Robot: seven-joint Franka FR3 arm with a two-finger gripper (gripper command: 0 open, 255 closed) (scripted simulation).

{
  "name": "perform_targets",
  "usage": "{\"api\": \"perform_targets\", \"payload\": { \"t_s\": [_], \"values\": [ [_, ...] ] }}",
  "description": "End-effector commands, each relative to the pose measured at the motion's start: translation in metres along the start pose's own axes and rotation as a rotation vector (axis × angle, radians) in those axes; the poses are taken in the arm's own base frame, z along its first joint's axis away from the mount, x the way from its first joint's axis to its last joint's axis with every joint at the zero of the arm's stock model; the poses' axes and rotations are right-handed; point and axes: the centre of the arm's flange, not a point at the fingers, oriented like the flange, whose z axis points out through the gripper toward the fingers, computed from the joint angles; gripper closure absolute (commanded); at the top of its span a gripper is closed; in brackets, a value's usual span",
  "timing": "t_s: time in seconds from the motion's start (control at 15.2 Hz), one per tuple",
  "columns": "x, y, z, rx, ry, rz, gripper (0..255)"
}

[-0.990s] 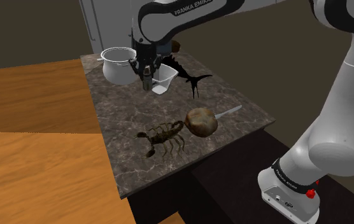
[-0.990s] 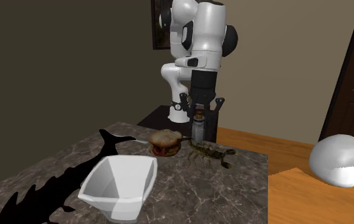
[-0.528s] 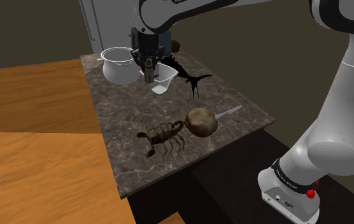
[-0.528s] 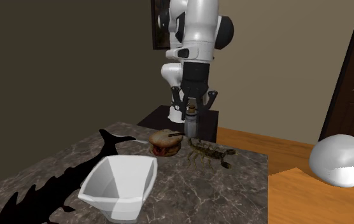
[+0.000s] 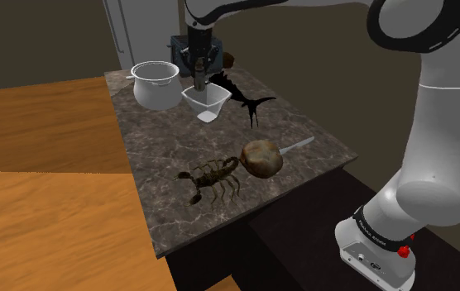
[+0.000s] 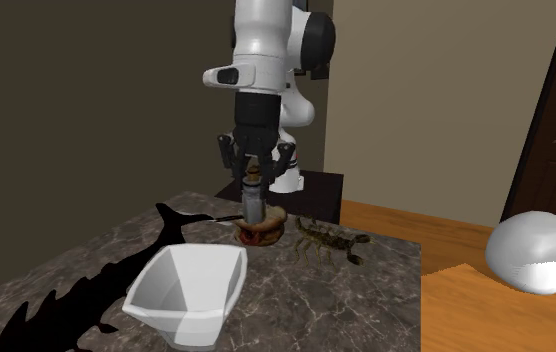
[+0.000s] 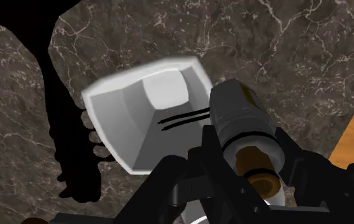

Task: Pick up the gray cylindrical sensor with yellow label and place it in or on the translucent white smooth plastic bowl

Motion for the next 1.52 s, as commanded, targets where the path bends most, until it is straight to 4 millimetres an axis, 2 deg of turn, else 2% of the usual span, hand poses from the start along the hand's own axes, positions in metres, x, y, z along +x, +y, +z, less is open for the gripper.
{"api": "perform_targets", "payload": {
  "t_s": [0.0, 0.33, 1.45],
  "values": [
    [0.021, 0.018, 0.003, 0.000, -0.001, -0.001, 255],
    [0.073, 0.060, 0.007, 0.000, -0.001, -0.001, 255],
    [0.061, 0.057, 0.093, 0.000, -0.001, -0.001, 255]
  ]
}}
